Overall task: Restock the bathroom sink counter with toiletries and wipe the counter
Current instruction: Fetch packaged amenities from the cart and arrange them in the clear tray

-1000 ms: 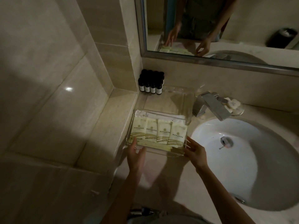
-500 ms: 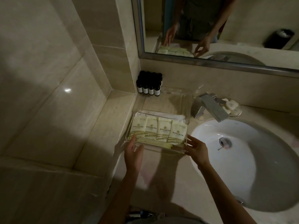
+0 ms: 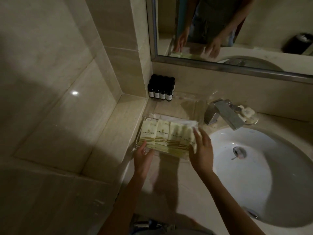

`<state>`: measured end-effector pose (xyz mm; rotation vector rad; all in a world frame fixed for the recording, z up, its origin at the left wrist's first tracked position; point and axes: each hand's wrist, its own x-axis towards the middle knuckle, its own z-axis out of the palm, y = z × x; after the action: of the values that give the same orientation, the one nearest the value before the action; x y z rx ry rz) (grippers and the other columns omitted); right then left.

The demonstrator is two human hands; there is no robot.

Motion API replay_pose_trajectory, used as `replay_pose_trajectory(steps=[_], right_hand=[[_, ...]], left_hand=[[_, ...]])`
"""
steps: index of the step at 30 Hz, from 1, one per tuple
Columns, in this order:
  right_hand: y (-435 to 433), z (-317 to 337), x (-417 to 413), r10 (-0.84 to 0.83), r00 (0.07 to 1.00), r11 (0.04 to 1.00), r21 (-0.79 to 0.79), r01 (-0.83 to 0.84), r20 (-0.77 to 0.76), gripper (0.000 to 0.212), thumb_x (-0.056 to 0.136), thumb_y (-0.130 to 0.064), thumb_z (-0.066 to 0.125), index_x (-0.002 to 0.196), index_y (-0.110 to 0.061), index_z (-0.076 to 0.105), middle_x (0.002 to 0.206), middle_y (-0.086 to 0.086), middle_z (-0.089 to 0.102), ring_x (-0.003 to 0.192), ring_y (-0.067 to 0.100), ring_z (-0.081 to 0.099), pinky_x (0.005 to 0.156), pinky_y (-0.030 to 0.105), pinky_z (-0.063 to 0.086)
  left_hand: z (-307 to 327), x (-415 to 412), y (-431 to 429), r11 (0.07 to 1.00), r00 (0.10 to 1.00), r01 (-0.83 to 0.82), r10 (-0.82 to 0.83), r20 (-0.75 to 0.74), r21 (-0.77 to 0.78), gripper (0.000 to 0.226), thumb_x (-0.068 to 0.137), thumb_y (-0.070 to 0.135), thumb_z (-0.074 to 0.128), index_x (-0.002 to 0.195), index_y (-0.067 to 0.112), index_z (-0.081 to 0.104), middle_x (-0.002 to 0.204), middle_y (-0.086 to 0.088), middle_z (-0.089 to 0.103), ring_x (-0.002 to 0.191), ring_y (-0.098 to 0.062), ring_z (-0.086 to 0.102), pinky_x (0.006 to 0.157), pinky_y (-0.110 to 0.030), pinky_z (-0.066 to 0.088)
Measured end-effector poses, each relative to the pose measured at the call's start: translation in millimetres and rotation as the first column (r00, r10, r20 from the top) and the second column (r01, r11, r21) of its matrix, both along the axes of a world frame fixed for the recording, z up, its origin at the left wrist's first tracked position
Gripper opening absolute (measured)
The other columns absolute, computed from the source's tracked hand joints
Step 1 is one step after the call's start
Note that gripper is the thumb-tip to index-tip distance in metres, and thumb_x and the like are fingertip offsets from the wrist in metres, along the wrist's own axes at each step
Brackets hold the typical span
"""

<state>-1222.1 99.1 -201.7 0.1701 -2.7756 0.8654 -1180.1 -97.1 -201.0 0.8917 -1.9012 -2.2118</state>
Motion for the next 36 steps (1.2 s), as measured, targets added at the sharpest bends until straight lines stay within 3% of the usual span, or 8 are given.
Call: replay_pose_trajectory(steps=[2, 7, 12, 14, 17, 23, 30, 36], right_hand=[[-21, 7, -16, 0.222, 0.972, 0.971, 0.106, -0.214, -0.073, 0.053, 0.095, -0.023, 0.050, 0.146, -0.020, 0.035, 0.154, 0.008, 0.031, 0.144, 0.028, 0.023, 0.116, 0.050, 0.024], [-79, 4, -64, 0.607, 0.784, 0.731, 0.297, -0.614, 0.128, 0.058, 0.100, -0.048, 0.018, 0.151, -0.020, 0.022, 0.159, 0.008, 0.015, 0.147, 0.025, 0.006, 0.118, 0.045, 0.007], [-94, -23, -85, 0.676, 0.657, 0.555, 0.356, -0.752, 0.335, 0.083, 0.078, -0.068, -0.024, 0.148, -0.026, -0.005, 0.157, 0.002, -0.011, 0.143, 0.016, -0.016, 0.119, 0.038, -0.006], [-92, -28, -85, 0.667, 0.638, 0.538, 0.343, -0.770, 0.384, 0.085, 0.071, -0.071, -0.030, 0.145, -0.030, -0.013, 0.154, -0.002, -0.019, 0.141, 0.012, -0.020, 0.119, 0.035, -0.009], [-90, -34, -89, 0.664, 0.627, 0.545, 0.312, -0.779, 0.407, 0.083, 0.074, -0.071, -0.025, 0.145, -0.030, -0.013, 0.154, -0.003, -0.019, 0.141, 0.011, -0.020, 0.119, 0.033, -0.010], [-90, -35, -107, 0.681, 0.612, 0.562, 0.249, -0.789, 0.403, 0.090, 0.074, -0.076, -0.019, 0.148, -0.028, -0.004, 0.157, -0.002, -0.009, 0.141, 0.008, -0.017, 0.114, 0.027, -0.014], [-90, -29, -116, 0.692, 0.605, 0.587, 0.180, -0.789, 0.394, 0.097, 0.075, -0.077, -0.014, 0.152, -0.023, 0.008, 0.160, 0.003, 0.001, 0.142, 0.008, -0.011, 0.112, 0.022, -0.014], [-69, -15, -86, 0.713, 0.689, 0.681, 0.106, -0.725, 0.133, 0.056, 0.100, -0.049, 0.026, 0.146, -0.019, 0.036, 0.154, 0.006, 0.031, 0.142, 0.024, 0.030, 0.113, 0.042, 0.032]], left_hand=[[-2, -3, 0, 0.999, 1.000, -0.018, 0.018, 0.008, 0.037, 0.039, 0.084, -0.013, 0.060, 0.111, 0.015, 0.060, 0.109, -0.003, 0.065, 0.100, -0.015, 0.062, 0.076, -0.013, 0.052], [-5, -8, 0, 0.998, 0.999, -0.040, 0.042, 0.031, -0.044, 0.038, 0.076, -0.008, 0.068, 0.112, -0.002, 0.059, 0.114, -0.014, 0.058, 0.106, -0.023, 0.053, 0.080, -0.014, 0.049], [2, -3, -2, 0.941, 0.996, 0.090, -0.091, 0.015, -0.326, 0.027, 0.083, 0.014, 0.064, 0.110, 0.009, 0.064, 0.108, -0.007, 0.062, 0.103, -0.028, 0.060, 0.089, -0.028, 0.046], [5, -3, -2, 0.920, 0.994, 0.092, -0.105, -0.014, -0.380, 0.026, 0.082, 0.009, 0.062, 0.108, 0.013, 0.062, 0.108, -0.005, 0.061, 0.101, -0.020, 0.058, 0.090, -0.020, 0.046], [5, -5, -2, 0.926, 0.996, 0.088, -0.093, 0.003, -0.367, 0.027, 0.086, -0.003, 0.063, 0.105, 0.016, 0.059, 0.108, -0.008, 0.061, 0.097, -0.016, 0.056, 0.081, -0.007, 0.043], [6, -16, -8, 0.905, 0.989, 0.141, -0.114, 0.089, -0.402, 0.047, 0.079, 0.026, 0.058, 0.119, 0.002, 0.062, 0.117, -0.010, 0.059, 0.106, -0.023, 0.056, 0.091, -0.036, 0.048], [12, -32, -9, 0.908, 0.979, 0.183, -0.134, 0.153, -0.376, 0.044, 0.083, 0.022, 0.059, 0.120, -0.002, 0.060, 0.124, -0.018, 0.059, 0.117, -0.034, 0.055, 0.102, -0.043, 0.044], [-5, -34, -11, 0.968, 0.977, 0.074, -0.022, 0.210, -0.241, 0.055, 0.069, 0.017, 0.077, 0.117, -0.002, 0.060, 0.120, -0.022, 0.061, 0.108, -0.031, 0.061, 0.097, -0.041, 0.048]])
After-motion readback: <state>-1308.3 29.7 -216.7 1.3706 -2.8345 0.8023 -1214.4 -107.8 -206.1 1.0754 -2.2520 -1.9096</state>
